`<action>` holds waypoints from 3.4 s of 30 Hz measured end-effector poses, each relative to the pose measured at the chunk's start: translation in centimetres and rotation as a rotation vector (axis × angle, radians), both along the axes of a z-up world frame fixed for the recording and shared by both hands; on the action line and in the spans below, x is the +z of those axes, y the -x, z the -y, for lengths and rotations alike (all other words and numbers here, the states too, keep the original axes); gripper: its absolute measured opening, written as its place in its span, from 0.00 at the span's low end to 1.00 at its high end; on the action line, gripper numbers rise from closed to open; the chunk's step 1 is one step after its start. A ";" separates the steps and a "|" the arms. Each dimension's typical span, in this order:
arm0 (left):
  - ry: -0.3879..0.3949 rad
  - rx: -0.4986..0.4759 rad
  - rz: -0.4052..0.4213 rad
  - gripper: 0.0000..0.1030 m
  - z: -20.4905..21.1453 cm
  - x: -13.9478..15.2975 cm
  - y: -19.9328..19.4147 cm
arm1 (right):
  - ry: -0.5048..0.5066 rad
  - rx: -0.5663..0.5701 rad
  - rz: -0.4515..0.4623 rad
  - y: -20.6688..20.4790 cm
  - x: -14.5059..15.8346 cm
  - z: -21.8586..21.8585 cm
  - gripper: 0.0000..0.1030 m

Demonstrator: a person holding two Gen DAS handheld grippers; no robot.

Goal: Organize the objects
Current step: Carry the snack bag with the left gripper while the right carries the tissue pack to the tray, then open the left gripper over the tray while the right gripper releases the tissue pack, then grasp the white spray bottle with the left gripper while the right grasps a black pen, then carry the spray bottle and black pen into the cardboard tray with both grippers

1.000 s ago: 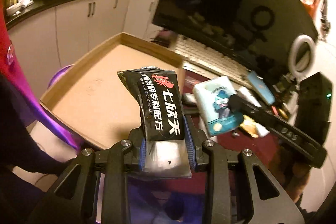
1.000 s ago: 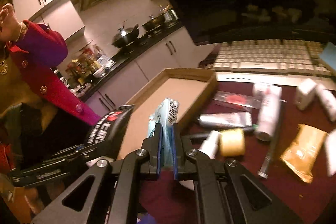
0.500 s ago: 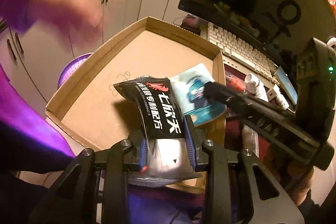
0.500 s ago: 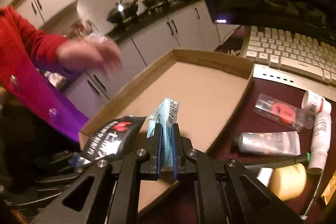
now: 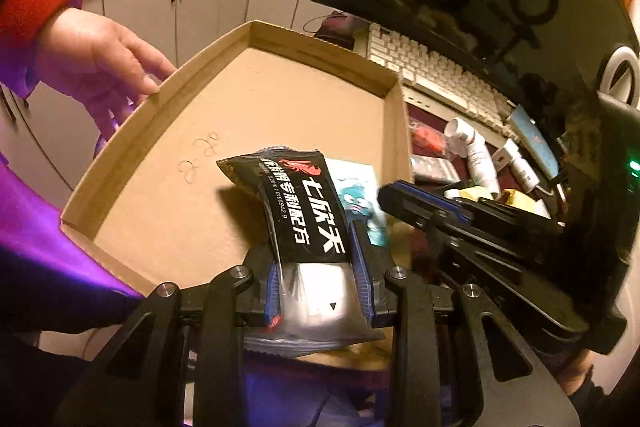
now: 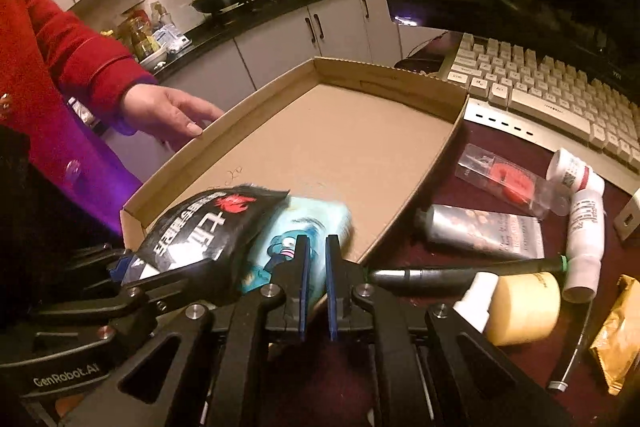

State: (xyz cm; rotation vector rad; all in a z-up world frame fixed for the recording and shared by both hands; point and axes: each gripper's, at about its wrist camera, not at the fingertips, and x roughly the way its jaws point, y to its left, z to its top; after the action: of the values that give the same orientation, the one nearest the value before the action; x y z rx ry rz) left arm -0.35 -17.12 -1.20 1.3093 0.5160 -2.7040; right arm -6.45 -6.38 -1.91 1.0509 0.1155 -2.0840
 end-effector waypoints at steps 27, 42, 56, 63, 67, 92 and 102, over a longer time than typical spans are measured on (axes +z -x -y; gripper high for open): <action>0.179 0.215 0.005 0.51 1.4 2.1 -2.9 | 0.157 0.054 0.072 -3.4 1.4 -5.3 0.08; 0.056 -0.157 -0.083 0.51 -11.8 2.1 -1.9 | 0.163 -0.163 0.051 -3.2 0.9 -15.9 0.59; 0.051 -0.170 -0.015 0.51 -13.0 0.1 -1.6 | -0.039 -0.316 0.058 4.6 -1.2 -16.2 0.34; 0.069 -0.178 -0.014 0.51 -13.5 0.3 -1.2 | -0.216 -0.350 0.032 6.6 -2.7 -14.8 0.22; 0.077 -0.176 0.004 0.51 -13.7 0.0 -0.2 | -0.217 -0.356 0.021 5.7 -2.9 -15.7 0.13; 0.121 -0.186 0.082 0.28 -14.3 -3.4 3.0 | -0.074 -0.302 0.076 -0.5 -2.5 -19.4 0.14; 0.131 -0.188 0.074 0.28 -15.3 -3.4 2.5 | -0.061 -0.300 0.047 -0.7 -2.6 -19.4 0.13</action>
State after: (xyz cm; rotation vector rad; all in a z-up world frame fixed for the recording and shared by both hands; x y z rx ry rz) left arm -2.86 -1.85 -4.63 1.4835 0.2141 -2.7667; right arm -5.72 12.97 -4.54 1.2144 -0.0023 -2.3335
